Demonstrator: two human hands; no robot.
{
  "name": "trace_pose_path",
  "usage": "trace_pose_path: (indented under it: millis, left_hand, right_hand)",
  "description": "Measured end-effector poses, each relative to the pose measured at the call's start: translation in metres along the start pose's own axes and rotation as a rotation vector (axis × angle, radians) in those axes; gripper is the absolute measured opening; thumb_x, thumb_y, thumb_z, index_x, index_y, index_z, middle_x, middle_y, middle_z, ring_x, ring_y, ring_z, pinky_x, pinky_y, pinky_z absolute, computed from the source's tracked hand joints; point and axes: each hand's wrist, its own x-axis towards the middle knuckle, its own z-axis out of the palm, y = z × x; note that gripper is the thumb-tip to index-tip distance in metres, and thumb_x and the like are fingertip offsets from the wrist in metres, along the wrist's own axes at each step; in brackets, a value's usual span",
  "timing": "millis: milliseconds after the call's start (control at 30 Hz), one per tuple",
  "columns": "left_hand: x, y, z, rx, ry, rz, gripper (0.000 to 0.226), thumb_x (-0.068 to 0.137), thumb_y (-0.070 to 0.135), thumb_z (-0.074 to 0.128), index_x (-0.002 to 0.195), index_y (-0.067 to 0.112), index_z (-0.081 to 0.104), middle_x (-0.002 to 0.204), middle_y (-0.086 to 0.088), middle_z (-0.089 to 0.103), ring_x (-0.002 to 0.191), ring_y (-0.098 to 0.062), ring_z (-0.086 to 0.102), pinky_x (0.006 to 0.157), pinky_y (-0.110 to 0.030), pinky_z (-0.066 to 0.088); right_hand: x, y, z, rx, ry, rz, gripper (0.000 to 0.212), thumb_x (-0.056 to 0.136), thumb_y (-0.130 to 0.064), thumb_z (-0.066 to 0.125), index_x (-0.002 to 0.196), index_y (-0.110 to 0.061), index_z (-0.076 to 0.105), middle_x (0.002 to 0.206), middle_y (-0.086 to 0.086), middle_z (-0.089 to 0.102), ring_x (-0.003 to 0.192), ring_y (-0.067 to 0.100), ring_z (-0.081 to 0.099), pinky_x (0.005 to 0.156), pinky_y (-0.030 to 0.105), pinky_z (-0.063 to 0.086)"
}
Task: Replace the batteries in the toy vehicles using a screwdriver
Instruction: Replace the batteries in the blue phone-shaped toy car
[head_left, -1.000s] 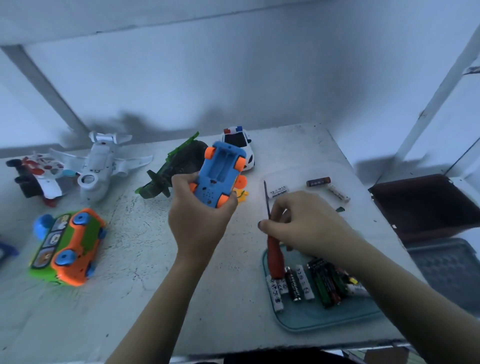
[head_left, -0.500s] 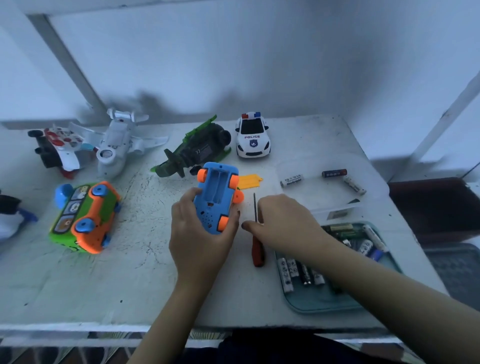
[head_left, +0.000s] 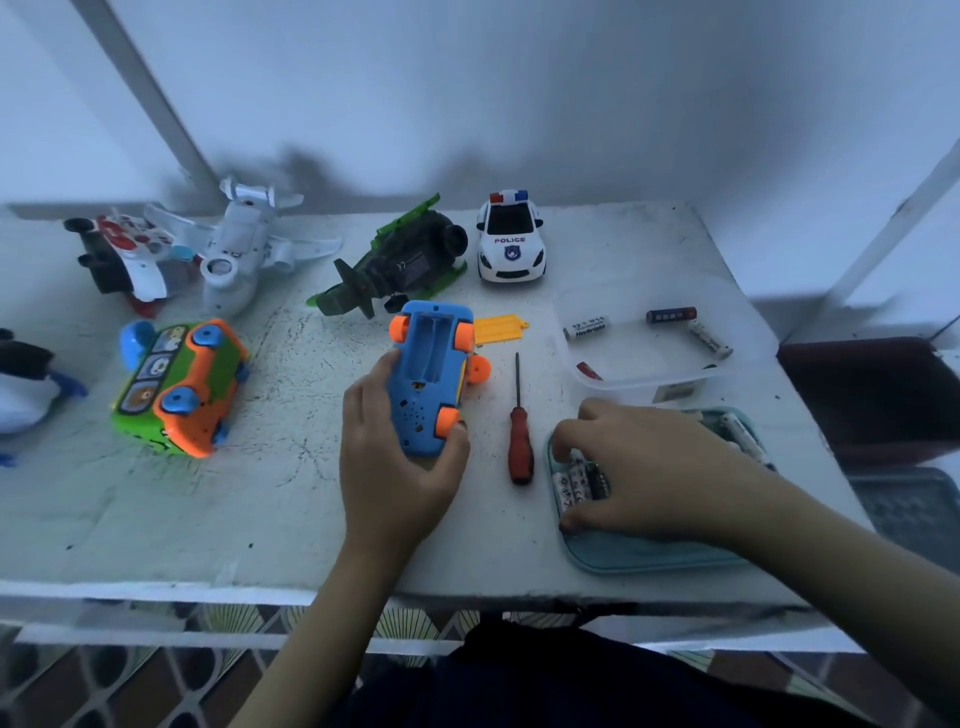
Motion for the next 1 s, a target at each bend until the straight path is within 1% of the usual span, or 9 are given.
trace_pose_path:
  millis: [233, 300, 367, 500, 567, 667, 733, 833, 1000]
  left_hand:
    - [-0.003, -0.005, -0.003, -0.034, -0.030, 0.023, 0.100, 0.069, 0.064, 0.063, 0.148, 0.011, 0.033, 0.117, 0.001, 0.037, 0.099, 0.006, 0.036, 0.086, 0.003, 0.030]
    - [-0.005, -0.007, -0.002, -0.085, -0.061, 0.012, 0.094, 0.073, 0.061, 0.060, 0.149, 0.014, 0.030, 0.125, 0.000, 0.037, 0.114, 0.011, 0.035, 0.092, 0.001, 0.029]
    - [-0.005, -0.008, -0.002, -0.131, -0.096, 0.012, 0.089, 0.078, 0.055, 0.058, 0.150, 0.013, 0.028, 0.138, -0.002, 0.039, 0.127, 0.001, 0.037, 0.098, -0.002, 0.029]
    - [-0.005, -0.009, -0.004, -0.243, -0.131, 0.037, 0.087, 0.082, 0.042, 0.061, 0.152, 0.006, 0.024, 0.133, 0.034, 0.044, 0.116, 0.010, 0.050, 0.086, -0.004, 0.041]
    - [-0.005, -0.011, -0.003, -0.259, -0.133, 0.061, 0.089, 0.081, 0.040, 0.063, 0.151, 0.003, 0.023, 0.129, 0.042, 0.043, 0.114, 0.013, 0.051, 0.084, -0.004, 0.042]
    - [-0.004, -0.013, -0.003, -0.277, -0.129, 0.076, 0.092, 0.080, 0.041, 0.066, 0.151, 0.003, 0.023, 0.129, 0.041, 0.043, 0.114, 0.013, 0.051, 0.085, -0.005, 0.043]
    - [-0.005, -0.014, -0.003, -0.292, -0.131, 0.070, 0.093, 0.078, 0.041, 0.068, 0.151, 0.004, 0.024, 0.128, 0.043, 0.043, 0.112, 0.015, 0.052, 0.083, -0.004, 0.044]
    - [-0.005, -0.016, -0.003, -0.302, -0.125, 0.045, 0.097, 0.075, 0.045, 0.070, 0.152, 0.008, 0.025, 0.127, 0.033, 0.046, 0.105, 0.014, 0.056, 0.078, -0.005, 0.046]
    - [-0.005, -0.016, -0.003, -0.309, -0.133, 0.033, 0.097, 0.075, 0.045, 0.070, 0.152, 0.008, 0.025, 0.125, 0.027, 0.048, 0.103, 0.010, 0.058, 0.077, -0.007, 0.047]
  right_hand:
    - [-0.002, 0.000, 0.005, 0.100, 0.033, -0.028, 0.044, 0.077, -0.056, 0.065, 0.113, -0.033, 0.054, 0.098, -0.009, 0.043, 0.084, 0.012, 0.047, 0.069, 0.027, 0.037]
    - [-0.002, 0.001, 0.007, 0.157, 0.053, -0.048, 0.040, 0.075, -0.052, 0.068, 0.104, -0.032, 0.049, 0.099, -0.009, 0.049, 0.085, 0.012, 0.050, 0.070, 0.028, 0.041]
    - [-0.002, 0.001, 0.009, 0.217, 0.070, -0.068, 0.036, 0.076, -0.044, 0.070, 0.095, -0.032, 0.042, 0.094, -0.009, 0.056, 0.082, 0.011, 0.051, 0.070, 0.029, 0.044]
    - [0.004, 0.001, 0.012, 0.411, 0.105, -0.073, 0.024, 0.081, -0.024, 0.067, 0.092, -0.027, 0.046, 0.084, -0.006, 0.062, 0.072, 0.009, 0.056, 0.070, 0.031, 0.049]
    - [0.010, 0.002, 0.011, 0.552, 0.158, -0.067, 0.014, 0.085, -0.023, 0.064, 0.095, -0.027, 0.055, 0.080, -0.008, 0.064, 0.072, 0.009, 0.060, 0.068, 0.027, 0.051]
    - [0.020, 0.003, 0.003, 0.772, 0.214, -0.071, 0.015, 0.089, -0.028, 0.062, 0.096, -0.040, 0.067, 0.081, -0.007, 0.069, 0.068, 0.005, 0.064, 0.071, 0.027, 0.057]
    - [0.028, 0.001, -0.004, 0.902, 0.224, -0.092, 0.025, 0.093, -0.019, 0.059, 0.097, -0.041, 0.069, 0.088, -0.003, 0.071, 0.071, 0.010, 0.067, 0.066, 0.026, 0.058]
    - [0.044, -0.001, -0.015, 0.948, 0.276, -0.106, 0.020, 0.091, -0.013, 0.062, 0.105, -0.027, 0.065, 0.093, 0.003, 0.067, 0.070, 0.019, 0.067, 0.056, 0.020, 0.053]
    - [0.068, -0.014, -0.036, 0.953, 0.381, -0.142, 0.011, 0.079, -0.005, 0.075, 0.088, -0.007, 0.068, 0.072, 0.005, 0.065, 0.057, 0.007, 0.057, 0.057, 0.022, 0.052]
